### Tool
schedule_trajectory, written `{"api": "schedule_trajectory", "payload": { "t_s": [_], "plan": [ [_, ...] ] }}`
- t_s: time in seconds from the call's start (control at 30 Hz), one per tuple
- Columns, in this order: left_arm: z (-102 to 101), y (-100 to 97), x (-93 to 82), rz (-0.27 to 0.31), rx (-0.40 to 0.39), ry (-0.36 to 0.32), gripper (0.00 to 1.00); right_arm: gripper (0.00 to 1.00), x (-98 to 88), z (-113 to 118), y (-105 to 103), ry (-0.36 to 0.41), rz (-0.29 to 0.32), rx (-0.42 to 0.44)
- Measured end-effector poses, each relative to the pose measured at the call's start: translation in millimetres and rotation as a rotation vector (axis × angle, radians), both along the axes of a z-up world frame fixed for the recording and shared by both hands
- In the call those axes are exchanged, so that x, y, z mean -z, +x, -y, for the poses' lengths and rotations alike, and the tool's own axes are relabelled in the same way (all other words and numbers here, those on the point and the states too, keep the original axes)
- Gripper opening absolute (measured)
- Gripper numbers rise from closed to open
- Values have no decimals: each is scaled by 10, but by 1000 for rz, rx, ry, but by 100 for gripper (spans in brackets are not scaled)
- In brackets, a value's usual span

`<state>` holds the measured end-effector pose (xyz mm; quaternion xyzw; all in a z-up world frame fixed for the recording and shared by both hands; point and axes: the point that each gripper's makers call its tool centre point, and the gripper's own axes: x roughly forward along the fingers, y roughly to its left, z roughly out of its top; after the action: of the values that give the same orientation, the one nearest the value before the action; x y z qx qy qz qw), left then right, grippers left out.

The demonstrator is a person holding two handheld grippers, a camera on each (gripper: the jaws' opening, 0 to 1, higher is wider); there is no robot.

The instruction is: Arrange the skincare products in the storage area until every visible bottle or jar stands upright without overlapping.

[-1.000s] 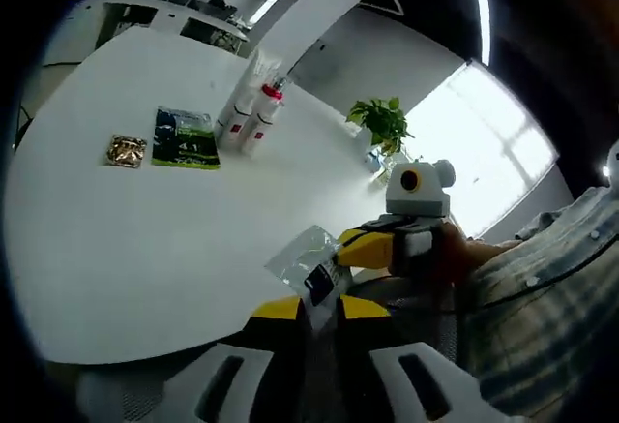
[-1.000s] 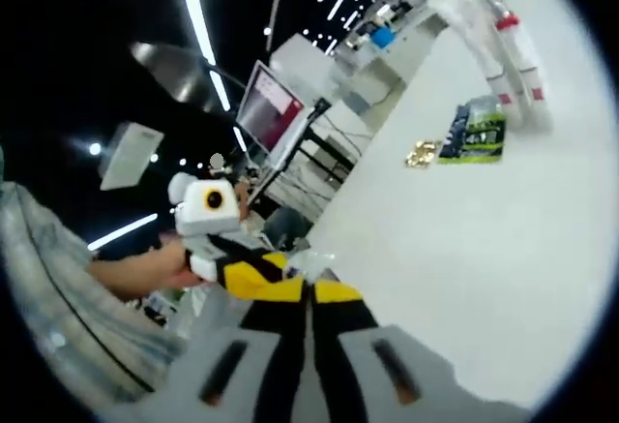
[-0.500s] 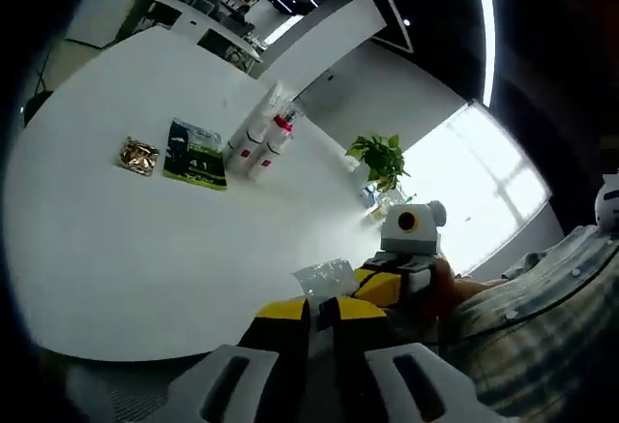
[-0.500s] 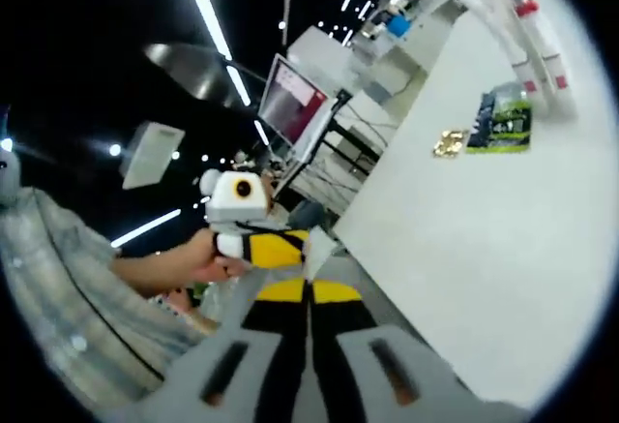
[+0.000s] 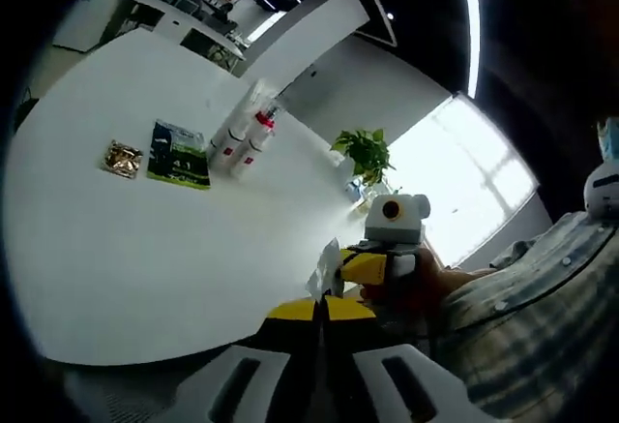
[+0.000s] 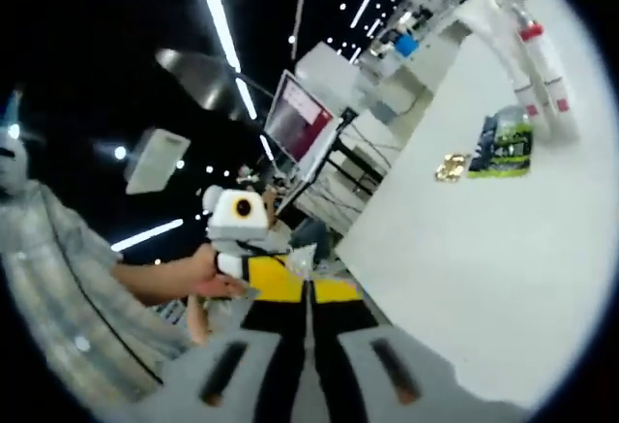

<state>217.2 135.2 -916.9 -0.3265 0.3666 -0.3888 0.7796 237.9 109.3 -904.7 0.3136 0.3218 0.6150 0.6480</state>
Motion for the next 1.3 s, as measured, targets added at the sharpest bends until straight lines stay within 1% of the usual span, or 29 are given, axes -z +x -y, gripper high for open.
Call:
{"api": "schedule_trajectory", "payload": {
  "t_s": [0.03, 0.07, 0.1, 0.17, 0.2, 0.23, 0.27, 0.53, 0.63, 0.7, 0.77, 0.8, 0.9, 0.93, 0.97, 1.0, 1.03, 1.07, 1.1, 1.13, 1.17, 1.2, 1.23, 1.27, 1.3],
  "plan": [
    [-5, -5, 9, -4, 5, 0, 0, 1, 6, -20, -6, -19, 58, 1],
    [-3, -11, 17, -8, 9, -1, 0, 1, 11, -33, -27, -27, 75, -8],
    [15, -29, 13, -9, 22, -4, 0, 1, 13, -51, -46, -30, 76, -12],
    [73, -71, -9, -3, 59, -17, 0, 2, 11, -99, -129, -27, 68, -52],
    [102, -87, 3, 2, 69, -1, 0, 3, 22, -108, -146, -35, 79, -58],
    [97, -85, 28, 0, 66, 15, 0, 3, 78, -107, -149, -69, 98, -60],
    [87, -81, 51, -7, 61, 26, 0, 3, 110, -104, -140, -87, 115, -56],
    [129, -88, 114, -34, 64, 61, 1, 0, 175, -85, -136, -119, 104, -60],
    [138, -76, 85, -44, 51, 40, 3, 0, 151, -71, -152, -104, 68, -73],
    [129, -61, 50, -56, 40, 8, 4, 0, 173, -77, -176, -113, 54, -84],
    [143, -70, 38, -49, 41, 9, 4, 0, 166, -78, -179, -105, 37, -89],
    [153, -78, 22, -17, 49, 25, 3, 0, 169, -80, -178, -107, 37, -87],
    [156, -91, 20, -17, 50, 28, 1, 0, 190, -88, -189, -104, 19, -90],
    [146, -88, 18, -15, 50, 26, 1, 0, 194, -97, -192, -94, -9, -88],
    [144, -88, 13, -15, 50, 22, 1, 0, 194, -99, -184, -90, -10, -86],
    [137, -82, 0, -20, 45, 9, 1, 1, 172, -105, -179, -82, 3, -84],
    [168, -99, -87, -40, 52, -60, 0, 5, 109, -124, -149, -63, 40, -60],
    [167, -105, -97, -30, 64, -66, 0, 7, 94, -139, -144, -60, 53, -50],
    [167, -108, -84, -24, 67, -52, 0, 7, 85, -148, -169, -60, 56, -59],
    [163, -117, -40, -24, 70, -23, 0, 2, 96, -157, -207, -66, 55, -82],
    [161, -122, -11, -32, 73, -10, 0, 1, 99, -160, -230, -68, 61, -98],
    [169, -113, -15, -33, 70, -14, 0, 1, 115, -152, -207, -80, 78, -86],
    [171, -109, -21, -32, 69, -16, 0, 1, 116, -144, -197, -78, 69, -83],
    [162, -99, -24, -30, 66, -20, 0, 1, 97, -141, -188, -63, 19, -74],
    [159, -90, -33, -27, 62, -25, 0, 1, 88, -137, -175, -50, -2, -70]
  ]
}}
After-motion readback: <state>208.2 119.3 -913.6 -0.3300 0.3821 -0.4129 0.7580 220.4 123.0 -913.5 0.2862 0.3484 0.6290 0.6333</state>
